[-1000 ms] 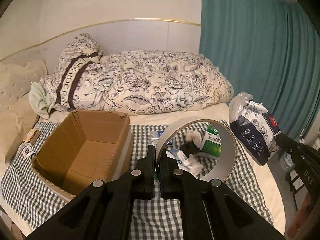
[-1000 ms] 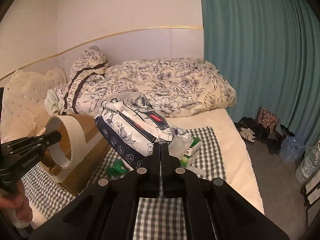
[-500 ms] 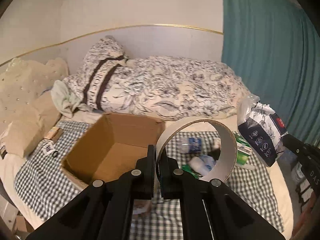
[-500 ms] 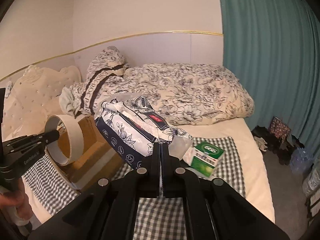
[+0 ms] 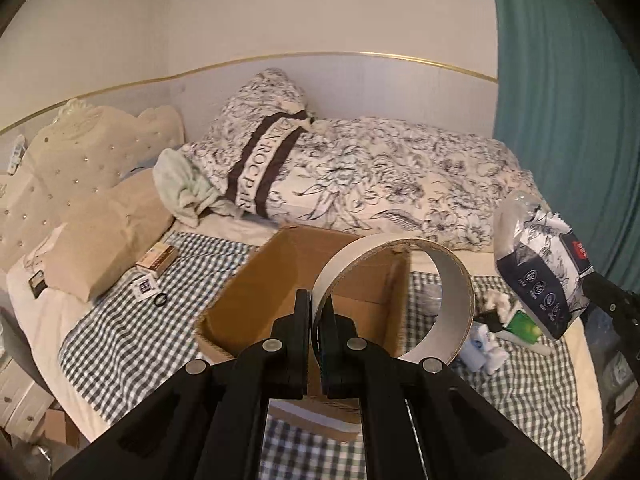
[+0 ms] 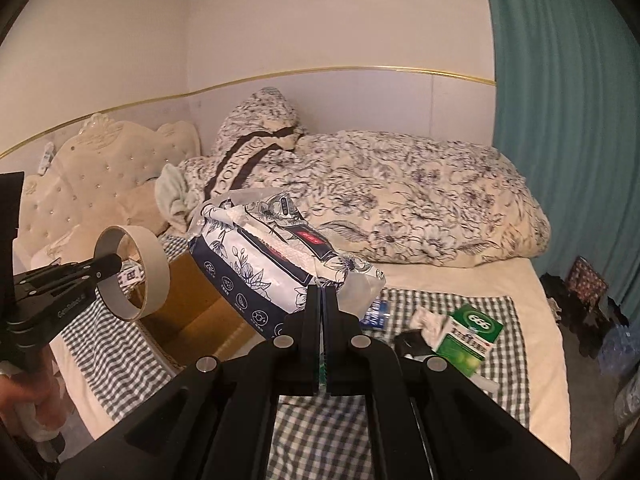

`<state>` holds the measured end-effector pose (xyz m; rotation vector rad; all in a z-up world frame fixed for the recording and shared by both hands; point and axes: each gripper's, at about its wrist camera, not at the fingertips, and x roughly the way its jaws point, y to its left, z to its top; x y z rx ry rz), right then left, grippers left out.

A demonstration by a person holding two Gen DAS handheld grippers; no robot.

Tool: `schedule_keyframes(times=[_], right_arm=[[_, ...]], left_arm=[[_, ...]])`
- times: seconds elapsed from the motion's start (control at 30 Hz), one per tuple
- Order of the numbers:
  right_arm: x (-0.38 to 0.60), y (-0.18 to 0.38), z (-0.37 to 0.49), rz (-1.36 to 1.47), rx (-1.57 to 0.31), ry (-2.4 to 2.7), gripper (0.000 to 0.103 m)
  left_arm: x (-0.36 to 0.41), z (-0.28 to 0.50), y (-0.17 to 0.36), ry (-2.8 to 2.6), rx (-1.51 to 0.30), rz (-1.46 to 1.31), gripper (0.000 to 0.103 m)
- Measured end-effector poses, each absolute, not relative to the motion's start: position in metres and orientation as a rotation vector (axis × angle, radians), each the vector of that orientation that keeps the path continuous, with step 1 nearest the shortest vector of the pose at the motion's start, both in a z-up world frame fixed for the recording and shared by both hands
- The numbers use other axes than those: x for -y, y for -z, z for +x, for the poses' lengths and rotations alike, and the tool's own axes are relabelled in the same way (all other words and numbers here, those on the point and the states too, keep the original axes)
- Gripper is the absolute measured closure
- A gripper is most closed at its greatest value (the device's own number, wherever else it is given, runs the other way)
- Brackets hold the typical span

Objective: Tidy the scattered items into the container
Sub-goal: 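Lift both held items and carry them toward the open cardboard box, then lower the tissue pack into the box with right tool while left tool drops the tape roll in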

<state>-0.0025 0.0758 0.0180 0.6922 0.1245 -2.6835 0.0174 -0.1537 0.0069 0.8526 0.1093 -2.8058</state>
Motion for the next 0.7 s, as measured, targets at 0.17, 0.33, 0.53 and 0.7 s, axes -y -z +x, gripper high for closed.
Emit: schedule_keyframes(times=[0.17,0.33,0.53,0.7], right_arm=[[-0.061,-0.018,-0.004,0.692,-0.129,2.659,0.102],[-0.046,-0.015,-0.007,0.695,-0.137,2.634,0.102],[-0.030,-0.010,-0.016,0.708,-0.147,2.613,0.102],[-0.017,-0.003,-0.027,0.729,-0.150,2.599,0.102]], left_arm=[[0.170,0.017,-0.004,2.778,-0.122,0.860,0.100],[0.181,0.013,0.001,2.759,-0.115,0.879,0.100],[0.191,0.004,0.009,2.747,-0.124,0.918,0.100],[0.202,-0.008,0.022,2.729,-0.134,0.956,0.100]])
